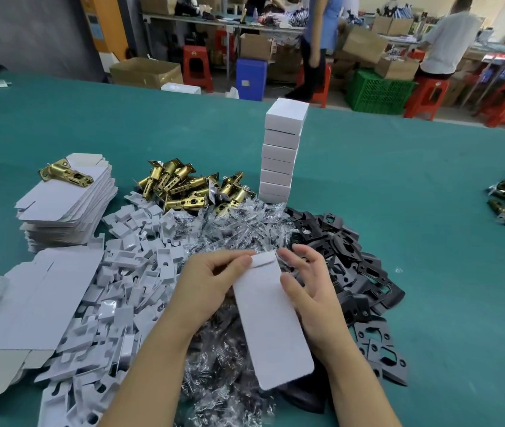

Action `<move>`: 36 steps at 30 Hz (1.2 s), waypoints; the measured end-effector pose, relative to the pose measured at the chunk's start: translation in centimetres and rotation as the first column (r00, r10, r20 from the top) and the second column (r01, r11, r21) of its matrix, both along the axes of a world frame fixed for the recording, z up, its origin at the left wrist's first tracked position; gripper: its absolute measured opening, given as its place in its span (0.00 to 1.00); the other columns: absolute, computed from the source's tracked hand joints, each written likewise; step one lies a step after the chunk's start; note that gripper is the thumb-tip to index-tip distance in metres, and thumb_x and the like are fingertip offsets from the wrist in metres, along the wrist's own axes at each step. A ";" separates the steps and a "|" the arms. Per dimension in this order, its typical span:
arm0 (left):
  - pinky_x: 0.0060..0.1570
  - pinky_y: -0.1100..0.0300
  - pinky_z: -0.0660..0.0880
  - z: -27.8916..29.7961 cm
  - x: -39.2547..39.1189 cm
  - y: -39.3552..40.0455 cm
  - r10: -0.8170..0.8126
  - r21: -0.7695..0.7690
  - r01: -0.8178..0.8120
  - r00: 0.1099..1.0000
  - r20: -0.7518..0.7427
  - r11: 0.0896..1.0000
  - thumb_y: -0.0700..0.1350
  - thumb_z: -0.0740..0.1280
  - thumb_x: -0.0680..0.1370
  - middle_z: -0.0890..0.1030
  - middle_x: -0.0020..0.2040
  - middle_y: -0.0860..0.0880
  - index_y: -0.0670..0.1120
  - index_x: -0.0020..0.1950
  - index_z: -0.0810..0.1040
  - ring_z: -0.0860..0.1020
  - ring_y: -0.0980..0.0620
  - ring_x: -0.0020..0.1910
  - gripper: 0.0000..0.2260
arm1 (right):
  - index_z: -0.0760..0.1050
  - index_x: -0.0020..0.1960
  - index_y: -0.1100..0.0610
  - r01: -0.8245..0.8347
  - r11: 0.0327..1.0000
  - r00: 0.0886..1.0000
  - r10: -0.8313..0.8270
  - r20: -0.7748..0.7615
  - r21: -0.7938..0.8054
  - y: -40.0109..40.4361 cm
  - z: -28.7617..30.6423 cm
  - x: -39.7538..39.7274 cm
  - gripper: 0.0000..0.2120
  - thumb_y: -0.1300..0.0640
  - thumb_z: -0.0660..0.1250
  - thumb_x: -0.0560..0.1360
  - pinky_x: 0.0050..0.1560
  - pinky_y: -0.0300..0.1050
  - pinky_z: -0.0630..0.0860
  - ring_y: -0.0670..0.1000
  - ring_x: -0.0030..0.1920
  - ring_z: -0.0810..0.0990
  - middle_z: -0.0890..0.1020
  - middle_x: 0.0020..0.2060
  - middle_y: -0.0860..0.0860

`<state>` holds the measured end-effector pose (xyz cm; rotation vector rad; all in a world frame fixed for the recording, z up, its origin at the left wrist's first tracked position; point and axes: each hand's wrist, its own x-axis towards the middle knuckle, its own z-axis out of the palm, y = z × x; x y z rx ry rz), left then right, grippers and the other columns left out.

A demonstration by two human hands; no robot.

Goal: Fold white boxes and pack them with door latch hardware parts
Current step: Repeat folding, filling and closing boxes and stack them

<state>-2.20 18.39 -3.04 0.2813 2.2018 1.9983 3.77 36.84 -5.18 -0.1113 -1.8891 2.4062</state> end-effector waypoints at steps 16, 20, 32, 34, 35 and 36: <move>0.61 0.48 0.79 0.7 0.0 -1.1 -0.144 0.054 0.139 0.985 0.098 0.989 0.56 0.69 0.78 0.83 0.61 0.58 0.65 0.62 0.82 0.82 0.52 0.59 0.13 | 0.82 0.65 0.49 -0.251 0.961 0.965 0.258 0.048 -0.117 -0.2 0.8 0.5 0.18 0.54 0.73 0.75 0.49 0.46 0.82 0.53 0.53 0.86 0.85 0.59 0.56; 0.64 0.43 0.77 0.7 -0.1 -1.2 -0.146 0.106 0.132 0.981 0.131 0.985 0.55 0.68 0.78 0.85 0.59 0.53 0.62 0.63 0.83 0.82 0.45 0.60 0.13 | 0.81 0.68 0.48 -0.280 0.950 0.955 0.290 0.061 -0.140 -0.2 1.0 0.6 0.19 0.58 0.72 0.78 0.48 0.46 0.82 0.53 0.54 0.86 0.85 0.60 0.56; 0.35 0.66 0.76 1.2 -0.3 -1.3 -0.074 0.188 0.022 0.960 0.271 0.982 0.50 0.68 0.80 0.87 0.51 0.48 0.57 0.59 0.86 0.83 0.55 0.42 0.10 | 0.85 0.61 0.46 -0.259 0.952 0.951 0.281 0.131 -0.163 0.0 1.7 0.7 0.19 0.61 0.69 0.75 0.45 0.45 0.83 0.52 0.48 0.86 0.87 0.55 0.55; 0.34 0.67 0.76 1.2 -0.2 -1.3 -0.070 0.179 0.021 0.960 0.271 0.984 0.50 0.68 0.80 0.87 0.50 0.49 0.58 0.58 0.86 0.83 0.56 0.41 0.10 | 0.85 0.61 0.47 -0.254 0.953 0.951 0.278 0.137 -0.166 0.0 1.7 0.7 0.19 0.61 0.69 0.74 0.44 0.45 0.83 0.52 0.48 0.86 0.87 0.55 0.55; 0.34 0.67 0.75 1.1 -0.3 -1.3 -0.065 0.168 0.021 0.962 0.266 0.986 0.50 0.68 0.80 0.87 0.50 0.50 0.58 0.58 0.86 0.82 0.57 0.41 0.10 | 0.85 0.61 0.47 -0.252 0.953 0.951 0.276 0.137 -0.168 0.0 1.7 0.7 0.19 0.62 0.69 0.74 0.44 0.45 0.83 0.52 0.48 0.86 0.87 0.56 0.55; 0.34 0.67 0.75 1.1 -0.3 -1.4 -0.060 0.154 0.019 0.964 0.260 0.988 0.50 0.67 0.81 0.87 0.50 0.51 0.59 0.58 0.86 0.82 0.58 0.41 0.10 | 0.85 0.61 0.47 -0.252 0.953 0.951 0.276 0.138 -0.169 -0.1 1.7 0.7 0.19 0.62 0.69 0.74 0.44 0.45 0.83 0.52 0.49 0.86 0.87 0.56 0.56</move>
